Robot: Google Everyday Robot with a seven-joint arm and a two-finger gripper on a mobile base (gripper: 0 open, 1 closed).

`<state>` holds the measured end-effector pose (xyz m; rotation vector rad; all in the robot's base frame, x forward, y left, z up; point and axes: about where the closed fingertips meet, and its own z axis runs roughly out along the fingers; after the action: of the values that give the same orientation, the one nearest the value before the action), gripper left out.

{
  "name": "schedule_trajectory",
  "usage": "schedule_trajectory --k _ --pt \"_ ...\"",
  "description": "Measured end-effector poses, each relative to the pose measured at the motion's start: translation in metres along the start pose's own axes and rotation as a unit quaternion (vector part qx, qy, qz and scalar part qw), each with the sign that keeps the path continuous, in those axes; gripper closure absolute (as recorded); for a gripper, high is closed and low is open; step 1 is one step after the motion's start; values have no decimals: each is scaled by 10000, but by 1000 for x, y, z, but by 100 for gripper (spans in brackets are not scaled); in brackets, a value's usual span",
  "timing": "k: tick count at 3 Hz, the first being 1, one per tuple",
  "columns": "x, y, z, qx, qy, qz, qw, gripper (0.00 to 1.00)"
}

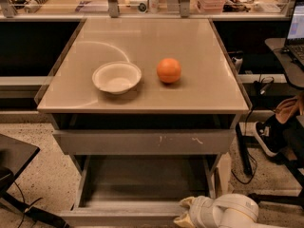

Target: Open middle drawer

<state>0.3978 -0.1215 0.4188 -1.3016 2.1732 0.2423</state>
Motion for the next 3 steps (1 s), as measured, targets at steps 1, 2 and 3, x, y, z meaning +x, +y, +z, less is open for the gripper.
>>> schedule_trajectory --k 1,2,3 --pt "5 6 -3 59 -19 6 10000 100" --pt "4 6 -4 59 -19 6 10000 100" --pt "9 13 -7 122 -41 15 9999 100"
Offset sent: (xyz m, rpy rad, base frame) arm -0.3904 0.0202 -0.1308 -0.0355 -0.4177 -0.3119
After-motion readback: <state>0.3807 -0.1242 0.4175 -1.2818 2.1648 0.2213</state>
